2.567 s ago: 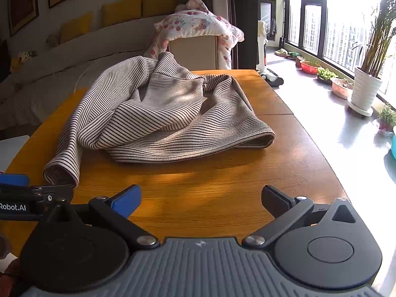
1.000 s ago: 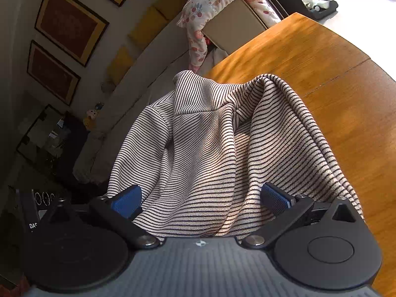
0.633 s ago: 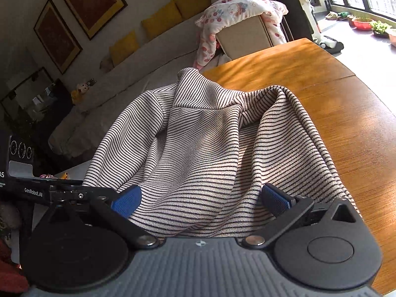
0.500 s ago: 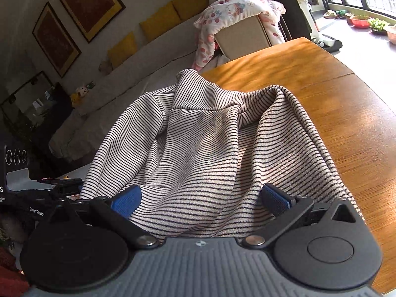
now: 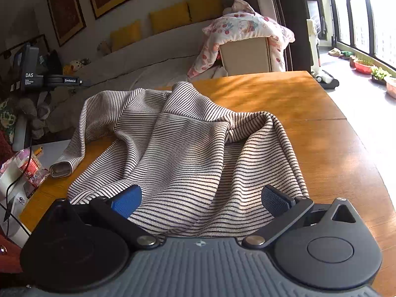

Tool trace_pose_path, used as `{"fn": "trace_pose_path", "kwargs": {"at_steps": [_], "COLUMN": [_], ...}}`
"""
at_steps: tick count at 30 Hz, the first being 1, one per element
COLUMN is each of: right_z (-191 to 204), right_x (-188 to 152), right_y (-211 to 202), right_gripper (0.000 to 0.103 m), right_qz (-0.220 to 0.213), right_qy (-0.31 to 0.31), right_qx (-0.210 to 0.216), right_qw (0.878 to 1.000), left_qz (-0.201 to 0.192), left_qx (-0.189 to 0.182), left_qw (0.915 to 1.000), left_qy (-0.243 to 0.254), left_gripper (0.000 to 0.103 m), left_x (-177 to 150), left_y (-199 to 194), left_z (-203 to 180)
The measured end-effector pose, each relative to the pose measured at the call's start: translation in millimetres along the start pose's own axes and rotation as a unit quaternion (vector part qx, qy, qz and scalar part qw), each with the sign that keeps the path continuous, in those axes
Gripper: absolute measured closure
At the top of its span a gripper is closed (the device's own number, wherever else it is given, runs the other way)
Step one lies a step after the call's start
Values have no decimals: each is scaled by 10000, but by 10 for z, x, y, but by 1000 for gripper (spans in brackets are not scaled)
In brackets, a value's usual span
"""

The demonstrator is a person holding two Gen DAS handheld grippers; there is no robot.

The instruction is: Fold clothes

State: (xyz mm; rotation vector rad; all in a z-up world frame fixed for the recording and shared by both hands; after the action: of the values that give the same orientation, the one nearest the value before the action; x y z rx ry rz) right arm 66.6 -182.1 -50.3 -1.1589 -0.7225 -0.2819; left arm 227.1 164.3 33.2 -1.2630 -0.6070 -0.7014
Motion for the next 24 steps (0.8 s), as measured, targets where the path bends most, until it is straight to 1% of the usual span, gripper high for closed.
{"fn": "trace_pose_path", "kwargs": {"at_steps": [1, 2, 3, 4, 5, 6, 7, 8, 9, 10, 11, 13, 14, 15, 16, 17, 18, 19, 20, 21, 23, 24], "right_z": [83, 166, 252, 368, 477, 631, 726, 865, 952, 1036, 1103, 1162, 1180, 1189, 1196, 1171, 1137, 1057, 972, 830, 538, 359], "right_x": [23, 46, 67, 62, 42, -5, -54, -140, -208, -275, -326, -352, -345, -307, -267, -186, -100, 69, 241, 442, 845, 1073], "right_y": [-78, -155, -232, -290, -334, -368, -376, -362, -316, -269, -180, 6, 73, 99, 121, 74, 31, -50, -129, -179, -280, -339], "right_gripper": [0, 1, 2, 2, 3, 3, 3, 3, 3, 3, 3, 9, 25, 44, 55, 70, 77, 78, 83, 93, 94, 95], "right_qz": [-62, -123, -179, -137, -63, 106, 243, 455, 575, 690, 720, 551, 479, 442, 404, 361, 296, 141, -12, -130, -367, -503], "right_qy": [-302, -605, -908, -1231, -1514, -1883, -2104, -2401, -2597, -2791, -2979, -3349, -3479, -3464, -3442, -3298, -3183, -2960, -2730, -2416, -1774, -1368], "right_qx": [-51, -101, -139, 30, 224, 523, 711, 956, 1026, 1084, 931, 381, 181, 147, 122, 234, 298, 320, 340, 325, 301, 398], "right_qw": [9995, 9980, 9956, 9923, 9882, 9807, 9747, 9650, 9585, 9516, 9473, 9399, 9361, 9369, 9379, 9431, 9471, 9545, 9614, 9697, 9830, 9885], "left_qz": [-33, -43, -54, -64, -2, 60, 149, 237, 340, 442, 519, 594, 620, 647, 659, 662, 667, 679, 700, 730, 816, 859], "left_qx": [-162, -406, -649, -892, -1197, -1501, -1699, -1896, -2020, -2142, -2253, -2389, -2445, -2502, -2586, -2677, -2768, -2874, -2978, -3088, -3299, -3403], "left_qw": [9998, 9991, 9976, 9955, 9923, 9881, 9849, 9812, 9784, 9754, 9725, 9688, 9672, 9655, 9631, 9605, 9578, 9544, 9508, 9467, 9382, 9338], "left_qy": [-61, -147, -234, -320, -329, -338, -308, -278, -279, -280, -288, -296, -306, -316, -343, -367, -395, -429, -484, -556, -651, -698], "left_gripper": [98, 94, 91, 80, 60, 52, 45, 44, 44, 41, 37, 35, 33, 32, 28, 24, 23, 19, 16, 16, 15, 15], "left_x": [28, 12, -4, -20, -92, -164, -257, -349, -436, -522, -584, -646, -667, -687, -698, -699, -698, -697, -720, -720, -696, -683], "left_y": [-33, -90, -149, -210, -269, -330, -363, -396, -392, -389, -376, -331, -307, -283, -271, -248, -230, -203, -193, -156, -61, -14], "left_z": [11, -8, -27, -45, -118, -191, -272, -353, -436, -518, -596, -717, -767, -817, -851, -879, -903, -926, -943, -967, -1038, -1074]}}
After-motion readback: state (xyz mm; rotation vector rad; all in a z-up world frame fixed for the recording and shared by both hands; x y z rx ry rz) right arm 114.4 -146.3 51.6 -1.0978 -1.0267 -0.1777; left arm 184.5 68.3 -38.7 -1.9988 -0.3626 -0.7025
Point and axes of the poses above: each gripper's, at about its wrist camera, not at the fingertips, and y roughly the way its jaws point, z to its left, x to its top, the point moved 8 cm from there along y, roughly the way its jaws point, and after that the axes turned 13 degrees about z, right-handed, at the moved point
